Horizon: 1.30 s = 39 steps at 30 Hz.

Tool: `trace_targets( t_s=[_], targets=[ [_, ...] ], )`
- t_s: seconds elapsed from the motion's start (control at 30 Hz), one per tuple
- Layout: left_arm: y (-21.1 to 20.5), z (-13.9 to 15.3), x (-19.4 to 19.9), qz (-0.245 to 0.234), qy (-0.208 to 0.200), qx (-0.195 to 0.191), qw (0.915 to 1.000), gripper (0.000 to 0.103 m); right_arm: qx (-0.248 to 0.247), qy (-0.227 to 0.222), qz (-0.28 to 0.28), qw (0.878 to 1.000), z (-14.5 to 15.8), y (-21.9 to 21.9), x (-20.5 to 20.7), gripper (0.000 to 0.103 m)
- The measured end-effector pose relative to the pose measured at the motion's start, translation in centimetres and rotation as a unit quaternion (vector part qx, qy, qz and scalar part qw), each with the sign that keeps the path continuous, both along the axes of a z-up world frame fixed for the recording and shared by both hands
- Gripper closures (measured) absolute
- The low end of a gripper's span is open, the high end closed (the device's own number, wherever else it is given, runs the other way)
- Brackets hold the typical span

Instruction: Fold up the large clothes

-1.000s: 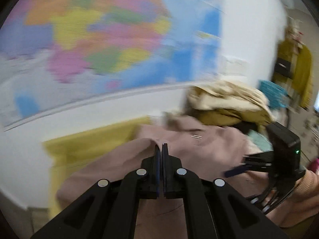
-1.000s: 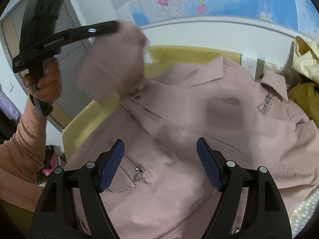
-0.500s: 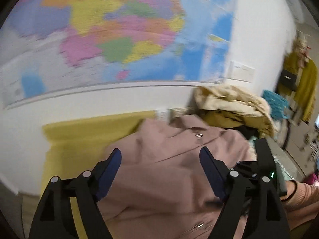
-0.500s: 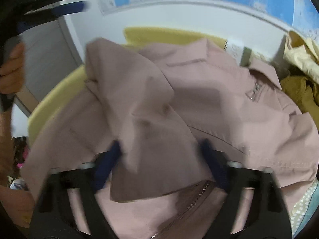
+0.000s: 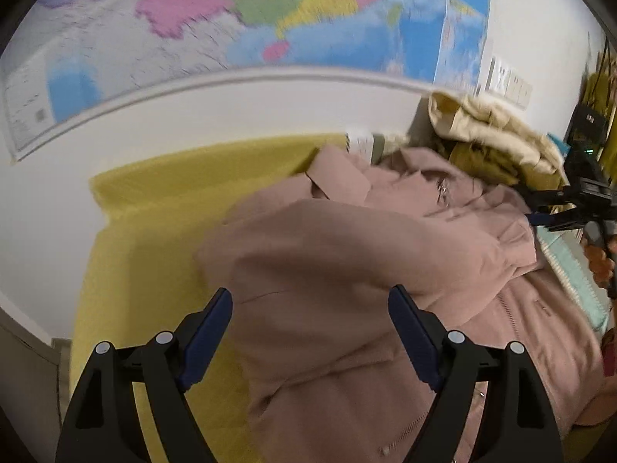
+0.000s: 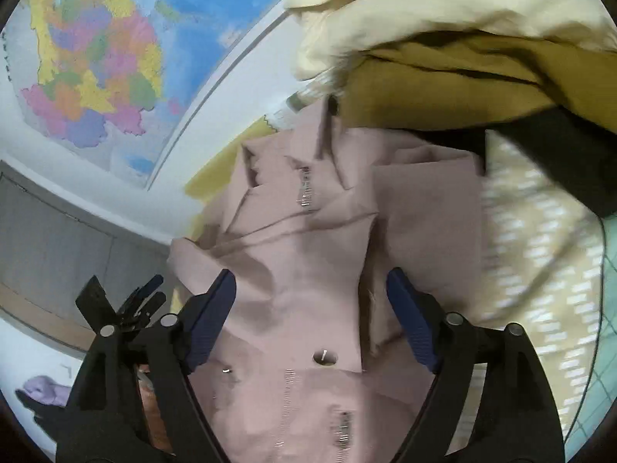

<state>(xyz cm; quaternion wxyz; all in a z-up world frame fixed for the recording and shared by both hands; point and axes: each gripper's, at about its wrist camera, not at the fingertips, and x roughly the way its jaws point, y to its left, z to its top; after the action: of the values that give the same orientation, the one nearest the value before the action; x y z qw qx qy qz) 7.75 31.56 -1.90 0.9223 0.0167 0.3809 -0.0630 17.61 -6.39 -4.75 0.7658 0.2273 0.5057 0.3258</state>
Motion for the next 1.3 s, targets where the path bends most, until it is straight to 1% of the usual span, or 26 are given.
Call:
trace_targets(
  t_s=[0.03, 0.1, 0.2, 0.23, 0.27, 0.3, 0.33, 0.37, 0.4, 0.43, 0.5, 0.53, 0.57, 0.6, 0.63, 0.7, 0.73, 0.8, 0.87, 0.9, 0.93, 1.0, 1.07, 1.17, 1.23, 1.3],
  targets=[
    [-0.2, -0.4, 0.4, -0.001, 0.004, 0.006, 1.0000, 0.023, -0.020, -0.016, 0.007, 1.000, 0.0, 0.0, -0.7, 0.024],
    [-0.7, -1.3, 1.4, -0.001, 0.016, 0.013, 0.9998, 0.023, -0.051, -0.054, 0.008, 0.997, 0.6, 0.0, -2.0, 0.016],
    [-1.0, -2.5, 2.9, 0.010, 0.035, 0.024, 0.9990, 0.023, -0.080, -0.135, 0.062, 0.986, 2.2, 1.6, -5.1, 0.007],
    [-1.0, -2.7, 3.3, 0.014, 0.040, 0.023, 0.9988, 0.023, -0.098, -0.160, 0.075, 0.979, 2.5, 1.7, -6.2, 0.006],
    [-1.0, -3.2, 3.8, 0.020, 0.049, 0.022, 0.9984, 0.023, -0.135, -0.191, 0.093, 0.968, 2.6, 2.8, -7.2, 0.006],
    [-1.0, -3.4, 4.2, 0.023, 0.054, 0.021, 0.9980, 0.023, -0.192, -0.223, 0.104, 0.950, 2.1, 4.3, -8.1, 0.006],
    [-1.0, -3.6, 4.5, 0.026, 0.059, 0.020, 0.9977, 0.023, -0.229, -0.235, 0.106, 0.939, 1.6, 5.4, -8.3, 0.009],
    [-1.0, -3.9, 4.8, 0.029, 0.063, 0.019, 0.9974, 0.023, -0.260, -0.240, 0.110, 0.929, 0.9, 6.2, -8.3, 0.033],
    [-1.1, -4.0, 4.9, 0.031, 0.065, 0.018, 0.9972, 0.024, -0.273, -0.235, 0.118, 0.925, 0.2, 6.7, -8.0, 0.079],
    [-1.1, -4.0, 4.9, 0.031, 0.066, 0.018, 0.9972, 0.027, -0.257, -0.211, 0.130, 0.934, -0.1, 6.7, -7.5, 0.090],
    [-0.7, -3.5, 4.2, 0.023, 0.069, 0.000, 0.9974, 0.031, -0.162, -0.170, 0.131, 0.963, 1.1, 5.0, -6.7, 0.091],
    [-0.3, -2.9, 3.6, 0.015, 0.068, -0.017, 0.9975, 0.032, -0.087, -0.160, 0.129, 0.975, 2.9, 3.3, -6.6, 0.091],
    [-0.2, -2.4, 3.2, 0.009, 0.062, -0.025, 0.9977, 0.032, -0.034, -0.154, 0.122, 0.980, 4.3, 1.7, -6.5, 0.092],
    [0.0, -1.8, 2.6, 0.003, 0.054, -0.027, 0.9982, 0.032, 0.000, -0.150, 0.110, 0.983, 5.5, 0.3, -6.3, 0.096],
    [0.1, -1.4, 2.4, 0.001, 0.049, -0.027, 0.9984, 0.032, 0.014, -0.147, 0.098, 0.984, 6.2, -0.7, -6.0, 0.100],
    [0.4, -0.7, 2.5, -0.004, 0.049, -0.032, 0.9983, 0.032, 0.047, -0.112, 0.072, 0.990, 6.6, -2.4, -4.1, 0.101],
    [0.3, -0.7, 2.9, -0.001, 0.051, -0.026, 0.9984, 0.032, 0.031, -0.106, 0.063, 0.992, 6.2, -2.3, -3.3, 0.100],
    [0.2, -1.6, 3.9, 0.011, 0.066, -0.017, 0.9976, 0.032, -0.051, -0.071, 0.027, 0.996, 3.5, -1.4, -0.3, 0.097],
    [0.1, -2.8, 4.6, 0.020, 0.086, -0.018, 0.9959, 0.032, -0.085, -0.042, 0.013, 0.995, 1.0, -1.0, 1.3, 0.096],
    [0.0, -3.3, 4.7, 0.021, 0.089, -0.015, 0.9957, 0.032, -0.096, -0.044, 0.011, 0.994, 0.4, -0.7, 1.4, 0.092],
    [-0.2, -3.7, 4.5, 0.021, 0.089, -0.007, 0.9958, 0.032, -0.109, -0.053, 0.010, 0.993, 0.2, -0.4, 1.1, 0.089],
    [-0.5, -4.1, 4.0, 0.019, 0.085, 0.006, 0.9962, 0.032, -0.126, -0.081, -0.010, 0.989, 0.7, -0.7, 0.0, 0.070],
    [-0.5, -4.1, 3.5, 0.018, 0.082, 0.004, 0.9965, 0.031, -0.143, -0.126, -0.033, 0.981, 2.4, -1.0, -1.9, 0.063],
    [-0.3, -3.8, 2.9, 0.022, 0.069, -0.008, 0.9973, 0.030, -0.144, -0.200, -0.024, 0.969, 4.5, -0.4, -4.1, 0.059],
    [-0.1, -3.7, 2.4, 0.027, 0.063, -0.016, 0.9975, 0.028, -0.148, -0.218, 0.012, 0.964, 4.9, 1.7, -4.3, 0.059],
    [-0.3, -3.7, 1.8, 0.029, 0.061, -0.013, 0.9976, 0.028, -0.173, -0.219, 0.053, 0.959, 3.5, 4.1, -4.2, 0.063]
  ],
)
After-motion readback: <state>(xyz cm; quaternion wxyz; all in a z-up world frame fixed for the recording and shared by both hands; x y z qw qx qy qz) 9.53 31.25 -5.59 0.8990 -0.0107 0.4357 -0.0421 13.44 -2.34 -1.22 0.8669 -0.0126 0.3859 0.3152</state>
